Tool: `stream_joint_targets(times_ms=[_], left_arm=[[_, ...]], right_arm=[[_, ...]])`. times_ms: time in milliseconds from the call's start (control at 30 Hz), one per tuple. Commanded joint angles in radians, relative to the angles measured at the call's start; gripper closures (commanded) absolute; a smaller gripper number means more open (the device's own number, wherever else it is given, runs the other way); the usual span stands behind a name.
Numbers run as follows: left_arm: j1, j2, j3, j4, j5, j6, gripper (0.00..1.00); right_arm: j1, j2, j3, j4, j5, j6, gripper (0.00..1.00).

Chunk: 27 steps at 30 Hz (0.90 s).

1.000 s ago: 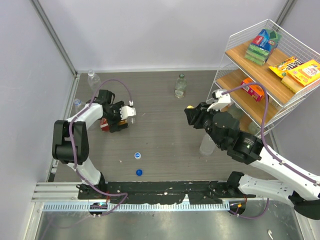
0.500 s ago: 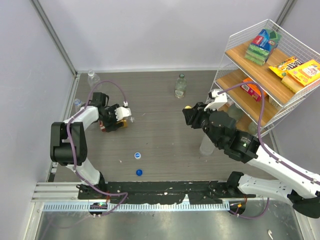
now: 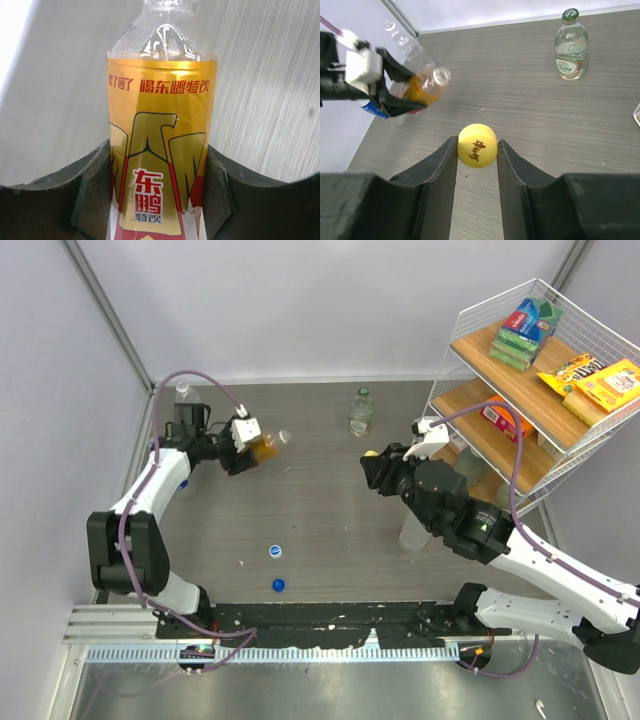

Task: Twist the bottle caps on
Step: Pick up the plastic bottle at the center of the board, then screw the bottle cap onto the plastic bottle.

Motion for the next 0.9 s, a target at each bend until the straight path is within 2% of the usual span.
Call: stream_joint_targets(times_ms=[0,67,100,133,167,233,333,467,600,700,800,867], left_arm=[[-0.075,-0.133,0.037,0.397,0.299,-0.493,0.55],[-0.101,-0.177,-0.031,0.723,0.343,-0.782,0.55],[-0.118,-0.19,-0.08,0.884,0.336,-1.002,0.55],[-0.141,-0.205,-0.127,1.038,0.313,-1.144,0.56],[-0.168,-0.217,-0.161,1.144,0.292,-1.227,0.56],[-0.236,-0.239,-0.207,1.207,0.258,-1.34,0.56],[-0.336,-0.271,-0.278,1.179,0.286,-1.326,0.56],[-0.357,-0.345,-0.414,1.254,0.486,-1.367,0.58],[-0.359,-0.464,-0.531,1.256,0.566,-1.294,0.59],[-0.377,-0.513,-0.605,1.239,0.598,-1.248,0.58],[-0.38,-0.544,-0.637,1.188,0.626,-1.191,0.58],[-0.38,-0.561,-0.625,1.08,0.632,-1.103,0.58]], right_arm=[[0.0,-0.019,0.024,0.061,-0.023,-0.021,0.76],[0.0,-0.038,0.021,0.059,-0.039,-0.011,0.76],[0.0,-0.052,0.02,0.051,-0.049,-0.008,0.76],[0.0,-0.058,0.017,0.048,-0.068,-0.008,0.75],[0.0,-0.07,0.017,0.039,-0.075,-0.009,0.76],[0.0,-0.082,0.024,0.015,-0.098,-0.023,0.75],[0.002,-0.092,0.064,-0.025,-0.131,-0.053,0.75],[0.002,-0.07,0.133,-0.12,-0.228,-0.124,0.76],[0.0,-0.001,0.225,-0.241,-0.449,-0.25,0.74],[0.0,0.017,0.23,-0.24,-0.77,-0.415,0.77],[0.0,0.048,0.283,-0.281,-0.904,-0.458,0.78],[0.0,0.092,0.332,-0.346,-0.966,-0.48,0.77]])
